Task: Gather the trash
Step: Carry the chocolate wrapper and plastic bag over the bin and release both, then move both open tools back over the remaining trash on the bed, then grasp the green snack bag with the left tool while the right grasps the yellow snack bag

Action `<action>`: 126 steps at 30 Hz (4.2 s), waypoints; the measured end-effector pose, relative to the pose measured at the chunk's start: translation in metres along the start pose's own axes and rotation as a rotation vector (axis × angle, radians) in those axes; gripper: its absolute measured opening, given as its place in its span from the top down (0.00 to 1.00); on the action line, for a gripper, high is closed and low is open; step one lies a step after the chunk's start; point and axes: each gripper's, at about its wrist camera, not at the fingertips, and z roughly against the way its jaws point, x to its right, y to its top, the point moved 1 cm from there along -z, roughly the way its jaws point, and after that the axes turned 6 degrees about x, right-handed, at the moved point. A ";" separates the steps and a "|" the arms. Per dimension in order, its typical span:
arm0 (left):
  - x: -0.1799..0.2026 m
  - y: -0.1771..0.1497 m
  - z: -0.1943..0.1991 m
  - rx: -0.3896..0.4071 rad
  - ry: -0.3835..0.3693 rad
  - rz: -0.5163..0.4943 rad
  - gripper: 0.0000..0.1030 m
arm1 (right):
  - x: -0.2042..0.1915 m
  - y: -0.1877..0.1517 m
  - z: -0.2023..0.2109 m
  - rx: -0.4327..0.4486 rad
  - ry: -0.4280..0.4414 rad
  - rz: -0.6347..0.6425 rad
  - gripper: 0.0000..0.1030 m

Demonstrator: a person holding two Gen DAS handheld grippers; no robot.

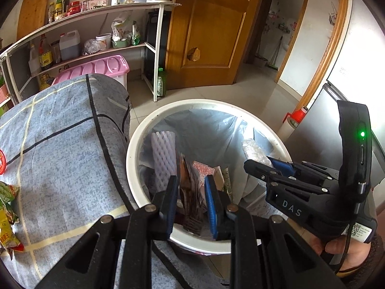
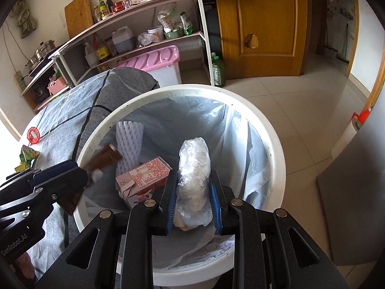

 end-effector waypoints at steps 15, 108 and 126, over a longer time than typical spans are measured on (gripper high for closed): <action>-0.016 -0.002 0.016 0.026 0.018 0.039 0.54 | -0.013 0.001 0.010 0.019 0.010 0.004 0.64; -0.265 -0.083 0.147 0.138 0.270 0.380 0.44 | -0.288 -0.033 -0.025 -0.058 0.339 0.325 0.66; -0.239 -0.042 0.083 0.064 0.223 0.317 0.41 | -0.242 -0.019 -0.025 -0.036 0.301 0.233 0.66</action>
